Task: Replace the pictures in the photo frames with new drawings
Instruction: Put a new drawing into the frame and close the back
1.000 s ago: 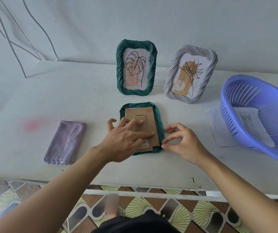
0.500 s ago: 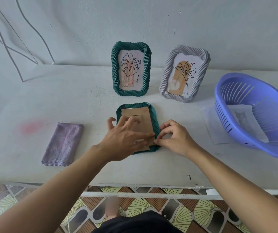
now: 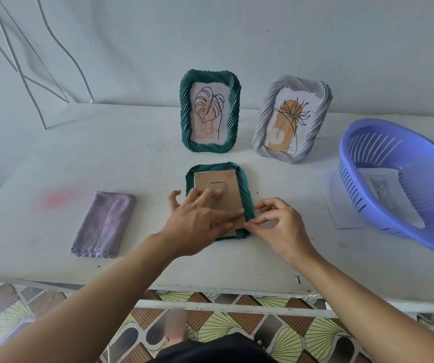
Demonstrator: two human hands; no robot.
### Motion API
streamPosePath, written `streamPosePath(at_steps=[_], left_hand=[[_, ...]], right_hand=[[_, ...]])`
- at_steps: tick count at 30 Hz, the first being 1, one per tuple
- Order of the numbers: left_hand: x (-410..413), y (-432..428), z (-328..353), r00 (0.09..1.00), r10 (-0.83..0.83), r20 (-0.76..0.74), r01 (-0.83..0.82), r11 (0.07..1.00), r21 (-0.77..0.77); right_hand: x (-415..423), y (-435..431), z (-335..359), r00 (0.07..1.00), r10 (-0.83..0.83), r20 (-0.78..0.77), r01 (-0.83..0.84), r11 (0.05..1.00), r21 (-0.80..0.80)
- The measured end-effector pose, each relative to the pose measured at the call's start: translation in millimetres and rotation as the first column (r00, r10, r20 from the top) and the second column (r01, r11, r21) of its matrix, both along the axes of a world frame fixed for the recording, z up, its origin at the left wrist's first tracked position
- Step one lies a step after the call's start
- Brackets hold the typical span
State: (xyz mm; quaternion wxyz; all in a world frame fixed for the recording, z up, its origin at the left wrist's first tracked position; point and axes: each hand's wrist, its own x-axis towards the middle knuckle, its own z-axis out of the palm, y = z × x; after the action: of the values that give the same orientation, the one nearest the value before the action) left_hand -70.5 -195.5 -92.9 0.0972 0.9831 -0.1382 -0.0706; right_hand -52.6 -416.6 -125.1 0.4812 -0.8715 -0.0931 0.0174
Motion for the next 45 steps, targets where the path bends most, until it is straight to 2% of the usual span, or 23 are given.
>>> streamPosePath(at_steps=[3, 11, 17, 22, 28, 31, 34, 36, 40, 45], left_hand=[[0.7, -0.2, 0.2, 1.0, 0.011, 0.008, -0.011, 1.0, -0.013], [-0.2, 2.4, -7.1, 0.996, 0.038, 0.078, -0.033, 0.997, -0.068], [-1.8, 6.8, -14.1, 0.991, 0.059, 0.124, -0.051, 0.996, -0.068], [-2.2, 6.1, -17.3, 0.989, 0.078, 0.122, -0.069, 0.995, -0.076], [-0.5, 4.5, -16.5, 0.99, 0.08, 0.114, -0.074, 0.996, -0.056], [0.6, 5.9, -14.5, 0.991, 0.071, 0.11, -0.065, 0.996, -0.064], [6.0, 9.0, -9.4, 0.995, 0.04, 0.09, -0.033, 0.997, -0.07], [11.5, 12.1, -5.8, 0.997, 0.029, 0.073, -0.023, 0.997, -0.08], [22.5, 14.4, -0.7, 0.993, 0.047, 0.111, -0.03, 0.987, -0.157], [33.9, 12.3, -2.4, 0.976, 0.074, 0.204, -0.036, 0.982, -0.187]], right_hand=[[3.3, -1.1, 3.0, 0.999, 0.052, -0.006, -0.052, 0.999, -0.001], [2.3, -3.7, 6.9, 0.961, 0.232, 0.152, -0.216, 0.969, -0.117], [10.1, -8.9, 16.9, 0.969, 0.245, -0.005, -0.245, 0.969, 0.008], [16.6, -12.0, 13.1, 0.952, 0.295, -0.084, -0.293, 0.955, 0.039], [26.3, -10.1, 17.6, 0.917, 0.365, -0.159, -0.364, 0.931, 0.032], [31.5, -10.6, 23.1, 0.901, 0.405, -0.153, -0.413, 0.91, -0.022], [33.8, -7.6, 27.3, 0.93, 0.356, -0.092, -0.365, 0.926, -0.097], [36.2, -2.1, 27.1, 0.958, 0.286, 0.019, -0.281, 0.949, -0.143], [51.2, 11.9, 22.8, 0.954, 0.214, 0.209, -0.163, 0.958, -0.236], [82.5, 23.3, 15.9, 0.949, 0.179, 0.259, -0.088, 0.94, -0.328]])
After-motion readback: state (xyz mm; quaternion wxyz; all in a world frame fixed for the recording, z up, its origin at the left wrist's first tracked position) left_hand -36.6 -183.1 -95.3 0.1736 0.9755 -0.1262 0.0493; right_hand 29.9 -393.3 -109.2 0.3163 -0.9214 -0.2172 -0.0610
